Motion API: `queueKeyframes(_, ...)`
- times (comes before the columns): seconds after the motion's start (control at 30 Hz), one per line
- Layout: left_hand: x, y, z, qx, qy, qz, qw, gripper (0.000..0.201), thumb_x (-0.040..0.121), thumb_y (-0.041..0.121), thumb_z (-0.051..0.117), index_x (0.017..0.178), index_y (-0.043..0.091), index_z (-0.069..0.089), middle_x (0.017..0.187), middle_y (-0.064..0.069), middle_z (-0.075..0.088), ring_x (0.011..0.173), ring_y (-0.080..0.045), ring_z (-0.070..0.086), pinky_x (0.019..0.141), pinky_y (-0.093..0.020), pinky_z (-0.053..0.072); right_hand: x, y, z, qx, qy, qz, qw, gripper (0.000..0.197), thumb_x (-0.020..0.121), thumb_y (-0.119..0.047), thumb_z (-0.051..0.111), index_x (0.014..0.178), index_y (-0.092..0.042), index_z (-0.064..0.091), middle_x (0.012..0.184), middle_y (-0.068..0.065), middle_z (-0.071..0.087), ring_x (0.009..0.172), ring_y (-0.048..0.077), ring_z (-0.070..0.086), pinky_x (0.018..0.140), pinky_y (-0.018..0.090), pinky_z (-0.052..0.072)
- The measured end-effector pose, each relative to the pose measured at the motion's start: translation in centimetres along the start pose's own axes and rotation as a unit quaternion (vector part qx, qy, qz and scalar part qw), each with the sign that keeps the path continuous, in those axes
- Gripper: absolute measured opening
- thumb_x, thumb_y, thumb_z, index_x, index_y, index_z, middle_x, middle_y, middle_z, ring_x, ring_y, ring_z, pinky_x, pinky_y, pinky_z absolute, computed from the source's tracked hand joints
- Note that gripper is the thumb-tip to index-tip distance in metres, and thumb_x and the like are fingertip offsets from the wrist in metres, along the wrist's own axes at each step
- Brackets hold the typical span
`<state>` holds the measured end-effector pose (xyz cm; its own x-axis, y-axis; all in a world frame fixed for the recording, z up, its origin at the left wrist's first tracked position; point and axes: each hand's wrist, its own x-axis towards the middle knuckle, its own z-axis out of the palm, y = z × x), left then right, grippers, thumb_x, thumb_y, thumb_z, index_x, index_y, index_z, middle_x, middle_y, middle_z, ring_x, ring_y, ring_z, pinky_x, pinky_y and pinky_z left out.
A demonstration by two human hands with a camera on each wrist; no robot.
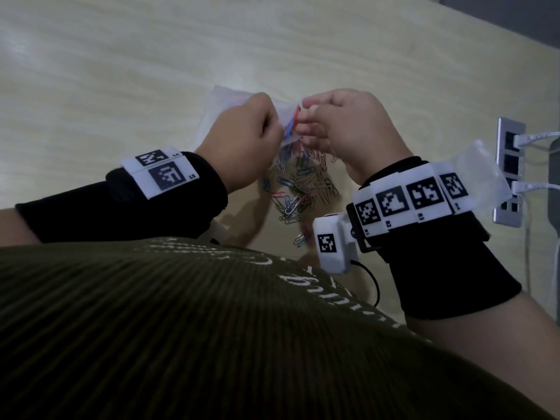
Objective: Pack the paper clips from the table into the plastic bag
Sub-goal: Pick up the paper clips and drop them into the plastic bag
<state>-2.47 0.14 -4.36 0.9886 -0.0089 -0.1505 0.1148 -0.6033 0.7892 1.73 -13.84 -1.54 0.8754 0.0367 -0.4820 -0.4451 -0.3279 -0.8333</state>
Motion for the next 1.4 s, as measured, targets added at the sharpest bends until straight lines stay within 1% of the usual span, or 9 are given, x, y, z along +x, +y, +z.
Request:
queueKeyframes(0.07, 0.3, -0.3, -0.5, -0.023, 0.035, -0.033, 0.999, 0.008, 0.09, 0.019, 0.041, 0.086, 0.013, 0.045, 0.077, -0.016, 0.061, 0.074, -0.033, 0.057, 0.069, -0.042, 0.046, 0.3, 0.3, -0.2, -0.033, 0.048, -0.029, 0.998, 0.021, 0.089, -0.004, 0.048, 0.079, -0.018, 0.061, 0.078, 0.005, 0.067, 0.067, 0.016, 0.065, 0.064, 0.034, 0.058)
queueKeyframes(0.17, 0.5, -0.5, -1.2, -0.043, 0.077, -0.068, 0.994, 0.009, 0.087, 0.019, 0.038, 0.085, 0.013, 0.044, 0.078, -0.021, 0.059, 0.074, -0.038, 0.058, 0.068, -0.05, 0.048, 1.7, 1.6, -0.5, -0.233, 0.076, -0.075, 0.967, 0.021, 0.09, -0.014, 0.046, 0.097, -0.021, 0.065, 0.105, 0.001, 0.068, 0.09, 0.017, 0.065, 0.085, 0.036, 0.055)
queueKeyframes(0.33, 0.4, -0.6, -2.0, -0.059, 0.103, -0.101, 0.988, 0.013, 0.084, 0.022, 0.035, 0.084, 0.012, 0.044, 0.073, -0.014, 0.054, 0.074, -0.039, 0.058, 0.069, -0.053, 0.049, 2.8, 3.3, 0.9, -0.432, -0.039, -0.112, 0.894, 0.051, 0.098, -0.026, 0.043, 0.146, -0.012, 0.032, 0.153, 0.008, 0.034, 0.14, 0.019, 0.032, 0.115, 0.032, 0.024)
queueKeyframes(0.47, 0.3, -0.7, -2.2, -0.07, 0.105, -0.114, 0.985, 0.014, 0.081, 0.025, 0.034, 0.082, 0.013, 0.043, 0.071, -0.014, 0.054, 0.072, -0.04, 0.059, 0.067, -0.056, 0.05, 2.5, 4.4, 2.0, -0.496, -0.101, -0.149, 0.849, 0.073, 0.089, -0.049, 0.057, 0.148, -0.019, 0.028, 0.16, 0.004, 0.018, 0.147, 0.021, 0.018, 0.12, 0.037, 0.019)
queueKeyframes(0.63, 0.1, -0.6, -2.1, -0.074, 0.094, -0.112, 0.987, 0.016, 0.079, 0.025, 0.035, 0.082, 0.012, 0.045, 0.076, -0.023, 0.062, 0.072, -0.039, 0.058, 0.069, -0.056, 0.05, 0.7, 5.6, 2.0, -0.534, -0.043, -0.218, 0.816, 0.036, 0.094, -0.016, 0.054, 0.129, -0.015, 0.052, 0.14, 0.005, 0.045, 0.126, 0.029, 0.04, 0.099, 0.04, 0.043)
queueKeyframes(0.8, -0.2, 0.0, -1.7, -0.071, 0.06, -0.086, 0.992, 0.014, 0.083, 0.023, 0.038, 0.083, 0.012, 0.046, 0.079, -0.023, 0.063, 0.075, -0.037, 0.057, 0.072, -0.053, 0.049, 0.3, 6.5, 1.4, -0.514, 0.006, -0.219, 0.829, 0.022, 0.09, -0.002, 0.047, 0.108, -0.007, 0.059, 0.108, 0.012, 0.052, 0.101, 0.031, 0.05, 0.074, 0.033, 0.041)
queueKeyframes(1.17, -0.4, -0.1, -1.0, -0.065, 0.024, -0.051, 0.996, 0.01, 0.088, 0.018, 0.043, 0.086, 0.011, 0.05, 0.079, -0.019, 0.065, 0.076, -0.035, 0.059, 0.072, -0.048, 0.05, -0.1, 4.9, -1.8, -0.284, 0.032, -0.089, 0.954, 0.015, 0.081, -0.015, 0.071, 0.094, -0.021, 0.073, 0.082, -0.01, 0.067, 0.078, 0.008, 0.059, 0.075, 0.019, 0.045)
queueKeyframes(1.3, -0.1, -0.4, -0.5, -0.06, 0.002, -0.051, 0.997, 0.01, 0.091, 0.02, 0.045, 0.085, 0.014, 0.05, 0.067, -0.003, 0.06, 0.062, -0.021, 0.055, 0.06, -0.029, 0.046, -0.3, 4.0, -2.3, -0.094, 0.006, -0.033, 0.995, 0.012, 0.081, -0.005, 0.071, 0.083, -0.017, 0.07, 0.072, -0.001, 0.066, 0.069, 0.015, 0.065, 0.076, 0.033, 0.058)
queueKeyframes(1.4, -0.2, -0.6, -0.3, -0.052, -0.012, -0.039, 0.998, 0.01, 0.091, 0.02, 0.047, 0.086, 0.012, 0.051, 0.07, -0.004, 0.063, 0.057, -0.01, 0.054, 0.051, -0.016, 0.04, -0.6, 2.9, -2.1, 0.054, -0.031, -0.001, 0.998, 0.015, 0.084, 0.004, 0.064, 0.083, -0.01, 0.066, 0.078, 0.006, 0.066, 0.067, 0.012, 0.065, 0.071, 0.023, 0.057)
